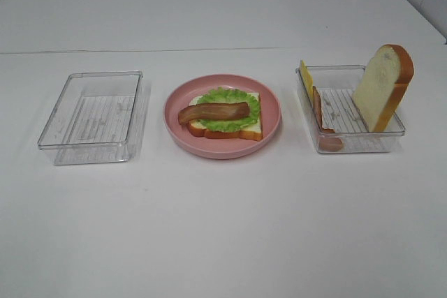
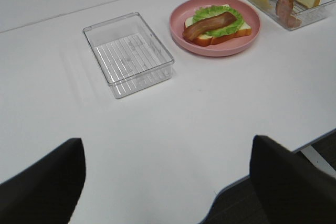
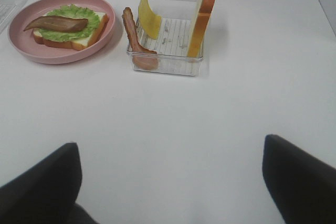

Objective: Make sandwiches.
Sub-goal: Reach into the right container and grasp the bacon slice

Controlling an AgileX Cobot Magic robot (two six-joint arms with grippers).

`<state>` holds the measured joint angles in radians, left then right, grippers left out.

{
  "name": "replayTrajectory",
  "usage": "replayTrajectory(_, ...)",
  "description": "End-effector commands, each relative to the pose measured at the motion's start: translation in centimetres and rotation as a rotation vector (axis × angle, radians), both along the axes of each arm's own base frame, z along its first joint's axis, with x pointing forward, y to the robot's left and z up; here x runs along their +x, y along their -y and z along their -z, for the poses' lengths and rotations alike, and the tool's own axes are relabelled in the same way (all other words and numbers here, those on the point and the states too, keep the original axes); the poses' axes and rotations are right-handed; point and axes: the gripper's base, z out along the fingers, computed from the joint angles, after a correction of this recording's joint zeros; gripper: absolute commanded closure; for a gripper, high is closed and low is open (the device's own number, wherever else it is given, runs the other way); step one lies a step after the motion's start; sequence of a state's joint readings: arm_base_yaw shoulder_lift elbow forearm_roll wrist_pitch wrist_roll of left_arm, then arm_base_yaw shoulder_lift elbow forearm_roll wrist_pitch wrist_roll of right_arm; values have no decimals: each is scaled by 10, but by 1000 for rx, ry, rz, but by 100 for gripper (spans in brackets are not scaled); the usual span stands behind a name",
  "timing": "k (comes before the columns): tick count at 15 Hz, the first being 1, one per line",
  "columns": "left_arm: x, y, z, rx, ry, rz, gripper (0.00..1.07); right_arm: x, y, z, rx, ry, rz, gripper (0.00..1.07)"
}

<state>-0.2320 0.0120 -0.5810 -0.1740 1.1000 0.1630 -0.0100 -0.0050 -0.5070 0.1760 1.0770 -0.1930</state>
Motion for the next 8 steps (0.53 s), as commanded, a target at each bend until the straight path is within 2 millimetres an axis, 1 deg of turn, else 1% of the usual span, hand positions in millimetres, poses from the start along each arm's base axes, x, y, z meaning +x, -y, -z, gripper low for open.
replayTrajectory(1,-2,0,9,1,5,1,25,1,0,-4,40,26,33,20)
replayTrajectory(3,3,0,17,14,-6,-2,25,7,1,-9,83,31,67,20)
replayTrajectory(5,6,0,18,6,11,-8,25,25,0,-18,119,43,72,20)
replayTrajectory(6,6,0,18,-8,4,-15,25,54,-2,-25,166,9,71,20)
replayTrajectory(7,6,0,18,-28,-2,-25,25,68,-2,-28,182,-7,79,20)
replayTrajectory(8,6,0,18,-33,-3,-28,25,86,-2,-30,195,-50,89,20)
